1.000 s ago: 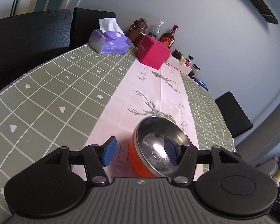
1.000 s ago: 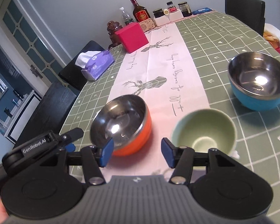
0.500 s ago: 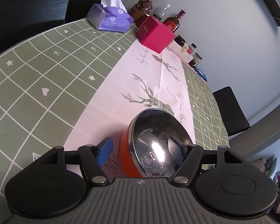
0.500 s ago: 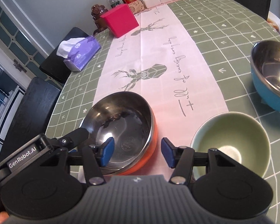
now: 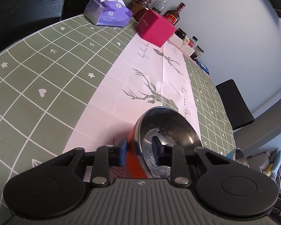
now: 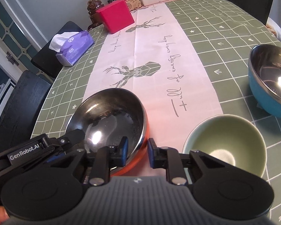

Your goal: Organize plates and bowls

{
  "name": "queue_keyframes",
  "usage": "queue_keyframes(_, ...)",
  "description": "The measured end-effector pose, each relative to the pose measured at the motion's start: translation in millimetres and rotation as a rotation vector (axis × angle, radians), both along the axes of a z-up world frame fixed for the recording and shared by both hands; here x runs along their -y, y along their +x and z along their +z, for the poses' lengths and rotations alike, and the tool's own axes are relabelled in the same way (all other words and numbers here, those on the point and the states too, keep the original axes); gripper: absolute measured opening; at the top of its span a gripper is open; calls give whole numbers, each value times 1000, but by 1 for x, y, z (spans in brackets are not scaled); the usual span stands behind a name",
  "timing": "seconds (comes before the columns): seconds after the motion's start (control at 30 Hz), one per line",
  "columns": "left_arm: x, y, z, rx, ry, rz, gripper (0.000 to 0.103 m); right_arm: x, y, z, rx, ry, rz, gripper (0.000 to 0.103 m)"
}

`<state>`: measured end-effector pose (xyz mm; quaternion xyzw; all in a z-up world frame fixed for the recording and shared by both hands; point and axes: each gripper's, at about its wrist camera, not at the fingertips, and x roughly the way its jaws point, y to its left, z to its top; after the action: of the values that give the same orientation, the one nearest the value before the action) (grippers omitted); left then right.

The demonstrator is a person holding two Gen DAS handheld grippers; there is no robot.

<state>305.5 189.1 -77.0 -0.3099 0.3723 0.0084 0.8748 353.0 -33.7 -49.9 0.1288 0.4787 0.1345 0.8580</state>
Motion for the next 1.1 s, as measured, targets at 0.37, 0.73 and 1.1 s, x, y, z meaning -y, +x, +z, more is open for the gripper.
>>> queue_keyframes(0.37, 13, -4, 12, -12, 125, -24, 12, 3, -10, 8, 19, -4, 13, 17)
queue_keyframes(0.73, 40, -27, 50, 29, 171, -67, 12, 30, -36, 36, 57, 37, -2, 16)
queue_keyframes(1.1, 85, -66, 69, 62, 156, -222, 12, 98, -98, 62, 88, 111, -50, 16)
